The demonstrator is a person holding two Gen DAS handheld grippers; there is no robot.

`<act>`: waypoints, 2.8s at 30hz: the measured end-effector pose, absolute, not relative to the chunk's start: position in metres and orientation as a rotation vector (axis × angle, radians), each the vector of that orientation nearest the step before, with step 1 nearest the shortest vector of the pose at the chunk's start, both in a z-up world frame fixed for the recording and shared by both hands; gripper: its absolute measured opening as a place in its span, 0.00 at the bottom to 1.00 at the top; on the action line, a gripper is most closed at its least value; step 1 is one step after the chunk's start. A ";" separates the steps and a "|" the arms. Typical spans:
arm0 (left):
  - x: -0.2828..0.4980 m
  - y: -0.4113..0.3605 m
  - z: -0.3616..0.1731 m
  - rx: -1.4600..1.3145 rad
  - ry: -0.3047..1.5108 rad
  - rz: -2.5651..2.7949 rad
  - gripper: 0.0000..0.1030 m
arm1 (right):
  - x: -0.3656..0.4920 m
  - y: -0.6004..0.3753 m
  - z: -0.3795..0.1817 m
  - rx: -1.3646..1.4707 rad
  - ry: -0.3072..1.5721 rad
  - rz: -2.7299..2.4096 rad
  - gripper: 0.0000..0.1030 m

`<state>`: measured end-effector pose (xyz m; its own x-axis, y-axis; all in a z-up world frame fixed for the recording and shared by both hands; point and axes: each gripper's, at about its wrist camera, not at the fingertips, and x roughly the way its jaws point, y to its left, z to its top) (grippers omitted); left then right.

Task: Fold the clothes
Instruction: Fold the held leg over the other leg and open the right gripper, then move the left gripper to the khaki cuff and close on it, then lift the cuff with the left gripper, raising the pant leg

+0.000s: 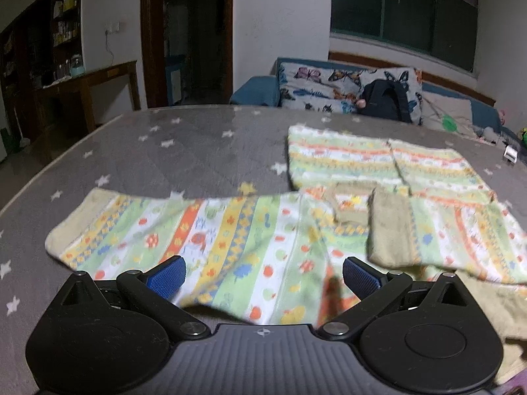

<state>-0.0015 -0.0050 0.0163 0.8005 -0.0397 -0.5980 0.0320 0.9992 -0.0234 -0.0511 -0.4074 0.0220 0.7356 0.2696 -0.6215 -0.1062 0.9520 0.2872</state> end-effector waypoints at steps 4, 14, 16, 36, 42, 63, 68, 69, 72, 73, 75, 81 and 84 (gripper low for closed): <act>0.000 -0.011 0.028 -0.021 0.615 -0.064 1.00 | -0.058 -0.419 0.017 0.244 0.718 0.176 0.24; 0.009 -0.038 0.035 -0.006 0.613 -0.151 0.93 | -0.060 -0.401 0.000 0.107 0.728 0.183 0.24; 0.011 -0.043 0.034 0.001 0.615 -0.166 0.91 | -0.062 -0.398 -0.003 0.077 0.731 0.186 0.24; 0.034 -0.069 0.020 0.038 0.644 -0.228 0.69 | -0.063 -0.382 0.008 -0.030 0.649 0.218 0.24; 0.040 -0.066 0.012 0.011 0.672 -0.269 0.69 | -0.065 -0.373 0.007 -0.041 0.650 0.251 0.24; 0.031 -0.075 0.034 0.022 0.608 -0.287 0.07 | -0.081 -0.351 0.005 -0.102 0.636 0.328 0.26; 0.030 -0.068 0.029 0.034 0.642 -0.256 0.07 | -0.078 -0.348 -0.003 -0.112 0.659 0.334 0.26; 0.029 -0.067 0.028 0.034 0.646 -0.256 0.07 | -0.078 -0.348 -0.004 -0.113 0.661 0.335 0.27; 0.028 -0.068 0.025 0.042 0.657 -0.257 0.08 | -0.078 -0.349 -0.003 -0.116 0.655 0.335 0.31; 0.029 -0.068 0.024 0.043 0.664 -0.257 0.08 | -0.078 -0.349 -0.003 -0.118 0.656 0.334 0.31; 0.032 -0.069 0.020 0.044 0.682 -0.259 0.08 | -0.077 -0.349 -0.003 -0.124 0.665 0.335 0.31; 0.034 -0.066 0.021 0.051 0.699 -0.253 0.12 | -0.075 -0.351 0.002 -0.127 0.653 0.335 0.31; 0.035 -0.061 0.026 0.031 0.697 -0.232 0.20 | -0.072 -0.352 0.009 -0.117 0.635 0.333 0.31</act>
